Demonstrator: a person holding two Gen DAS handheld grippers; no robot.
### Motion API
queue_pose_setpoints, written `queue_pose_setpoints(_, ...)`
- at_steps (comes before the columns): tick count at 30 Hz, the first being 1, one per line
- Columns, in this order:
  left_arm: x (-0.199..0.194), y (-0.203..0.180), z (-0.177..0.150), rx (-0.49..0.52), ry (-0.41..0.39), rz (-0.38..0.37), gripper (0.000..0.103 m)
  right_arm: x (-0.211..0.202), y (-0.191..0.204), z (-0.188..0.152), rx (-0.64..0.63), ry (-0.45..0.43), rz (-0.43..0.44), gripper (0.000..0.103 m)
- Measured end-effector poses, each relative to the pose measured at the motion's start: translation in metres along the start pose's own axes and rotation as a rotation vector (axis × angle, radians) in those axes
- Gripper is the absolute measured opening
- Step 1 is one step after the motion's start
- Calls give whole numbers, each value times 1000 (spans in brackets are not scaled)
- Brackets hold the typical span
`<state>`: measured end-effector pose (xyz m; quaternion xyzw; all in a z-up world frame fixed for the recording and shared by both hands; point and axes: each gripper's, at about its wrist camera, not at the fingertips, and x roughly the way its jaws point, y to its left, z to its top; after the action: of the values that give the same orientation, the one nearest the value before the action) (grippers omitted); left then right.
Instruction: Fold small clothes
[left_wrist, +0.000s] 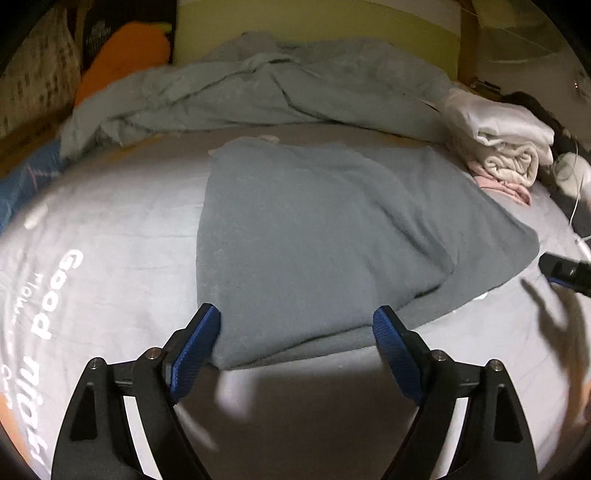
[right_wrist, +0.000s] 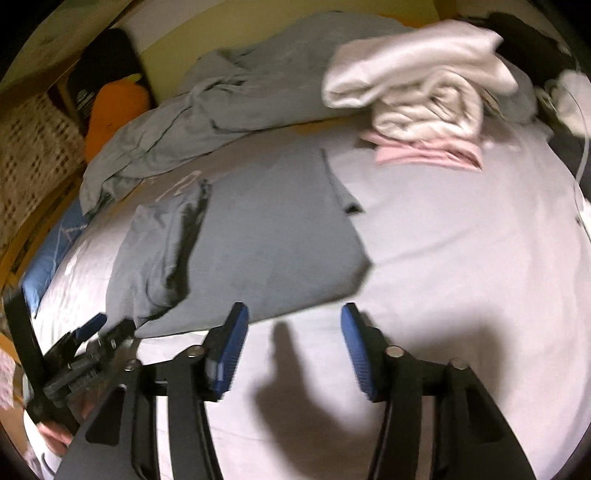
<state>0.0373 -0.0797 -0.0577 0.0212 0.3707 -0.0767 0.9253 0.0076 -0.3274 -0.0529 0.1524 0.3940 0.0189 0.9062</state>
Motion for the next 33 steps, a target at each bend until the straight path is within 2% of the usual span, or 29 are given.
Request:
queue_pose_setpoints(2,-5,2,-2,-7,-25,-37,84,1,-7,-1,30,-3,4,67)
queue_pose_setpoints(4,-14,11,-4,-49,-64,-98,85,2,-11,0,47,-13,-4,79)
queue_pose_setpoints(7,-21,28,-5,-137,-120,-126,85,11,-16,6,88,-7,48,81)
queue_pose_setpoints(10,-23,42,-4,-207,-128,-146,86,31,-26,15,188,18,135,80)
queue_pose_setpoints(11,-24,44,-4,-218,-129,-149,86,36,-28,17,214,10,134,74)
queue_pose_setpoints(13,-30,49,-2,-242,-143,-127,86,44,-26,22,249,-21,91,47)
queue_pose_setpoints(14,-34,52,-1,-252,-154,-124,86,47,-26,24,269,-33,63,38)
queue_pose_setpoints(15,-37,55,1,-258,-164,-124,86,50,-26,27,301,-53,26,17)
queue_pose_setpoints(18,-52,67,9,-263,-208,-124,86,51,-16,36,319,-76,9,12)
queue_pose_setpoints(21,-66,85,17,-274,-231,-181,86,34,30,47,147,-146,18,12)
queue_pose_setpoints(24,-82,114,21,-349,-270,-173,86,21,109,53,-98,-193,70,12)
queue_pose_setpoints(26,-92,133,21,-399,-289,-150,87,21,150,46,-202,-197,122,12)
queue_pose_setpoints(29,-101,162,17,-468,-311,-124,87,48,214,14,-373,-120,168,12)
queue_pose_setpoints(32,-96,178,11,-517,-287,-113,87,81,235,-15,-392,-12,194,12)
queue_pose_setpoints(33,-93,180,10,-527,-279,-113,87,88,238,-25,-385,-10,178,12)
